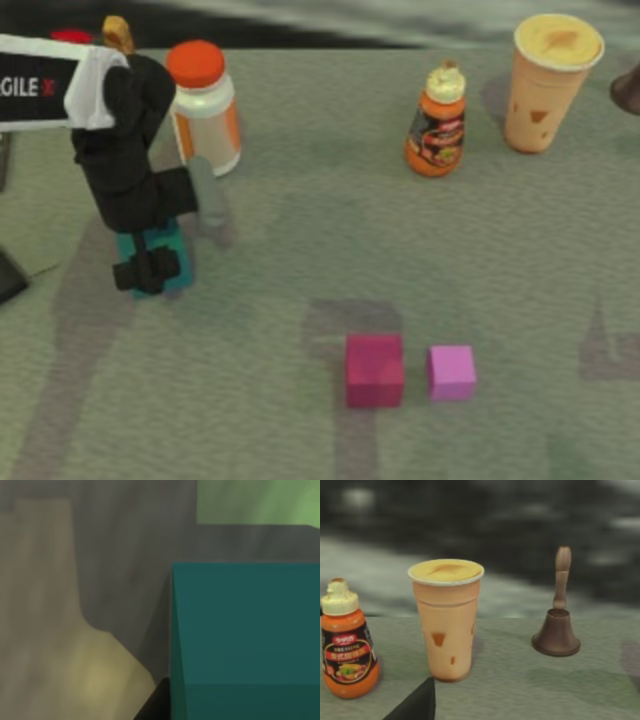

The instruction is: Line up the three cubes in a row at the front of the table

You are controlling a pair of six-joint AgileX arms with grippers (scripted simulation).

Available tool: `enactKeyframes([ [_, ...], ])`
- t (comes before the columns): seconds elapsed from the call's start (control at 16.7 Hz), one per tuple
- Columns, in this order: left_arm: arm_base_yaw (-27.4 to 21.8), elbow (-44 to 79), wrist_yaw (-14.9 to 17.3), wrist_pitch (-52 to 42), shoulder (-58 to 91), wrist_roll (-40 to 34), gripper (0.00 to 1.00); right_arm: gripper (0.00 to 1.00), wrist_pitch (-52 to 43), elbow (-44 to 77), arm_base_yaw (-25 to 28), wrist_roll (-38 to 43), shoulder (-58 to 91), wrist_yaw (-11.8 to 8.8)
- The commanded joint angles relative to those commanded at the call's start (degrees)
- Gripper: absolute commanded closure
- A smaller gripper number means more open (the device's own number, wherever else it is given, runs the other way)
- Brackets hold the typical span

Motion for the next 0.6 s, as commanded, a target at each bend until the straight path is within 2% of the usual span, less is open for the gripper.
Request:
enactKeyframes([
  [0.06,0.0,0.0,0.0,0.0,0.0,0.0,0.98,0.00,0.0,0.0,0.0,0.0,0.0,0.0],
  [0.12,0.0,0.0,0.0,0.0,0.0,0.0,1.00,0.00,0.0,0.0,0.0,0.0,0.0,0.0],
  [0.6,0.0,-0.1,0.2,-0.6,-0.7,-0.2,1.00,0.00,0.0,0.0,0.0,0.0,0.0,0.0],
])
